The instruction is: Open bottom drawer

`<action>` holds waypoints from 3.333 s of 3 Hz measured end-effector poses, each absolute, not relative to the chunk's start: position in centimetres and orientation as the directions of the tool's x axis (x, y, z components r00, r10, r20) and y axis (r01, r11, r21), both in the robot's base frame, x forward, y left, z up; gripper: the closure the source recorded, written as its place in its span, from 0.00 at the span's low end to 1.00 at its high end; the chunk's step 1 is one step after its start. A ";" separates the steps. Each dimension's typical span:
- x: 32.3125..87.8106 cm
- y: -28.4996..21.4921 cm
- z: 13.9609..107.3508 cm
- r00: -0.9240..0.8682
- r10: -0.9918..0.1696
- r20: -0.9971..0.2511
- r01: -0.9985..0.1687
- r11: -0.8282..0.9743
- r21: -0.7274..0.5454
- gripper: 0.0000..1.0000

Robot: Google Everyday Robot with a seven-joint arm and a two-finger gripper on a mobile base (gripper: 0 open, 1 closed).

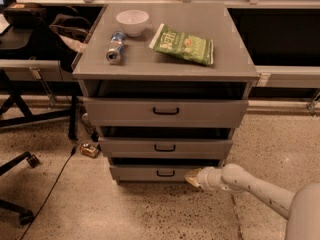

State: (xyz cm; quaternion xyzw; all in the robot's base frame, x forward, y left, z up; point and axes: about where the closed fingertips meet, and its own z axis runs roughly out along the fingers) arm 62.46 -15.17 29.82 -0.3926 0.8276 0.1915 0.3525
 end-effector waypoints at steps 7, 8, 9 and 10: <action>69.4 -17.3 27.0 -0.372 -0.291 -0.881 -0.494 0.866 -0.077 1.00; 70.0 -17.3 26.8 -0.369 -0.285 -0.885 -0.479 0.874 -0.082 1.00; 71.0 -17.2 26.6 -0.360 -0.280 -0.890 -0.460 0.883 -0.092 1.00; 73.8 -16.0 25.7 -0.353 -0.285 -0.891 -0.455 0.884 -0.103 1.00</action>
Offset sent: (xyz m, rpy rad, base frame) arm 0.0067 -0.0065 -0.0028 -0.0126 -0.0311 -0.0650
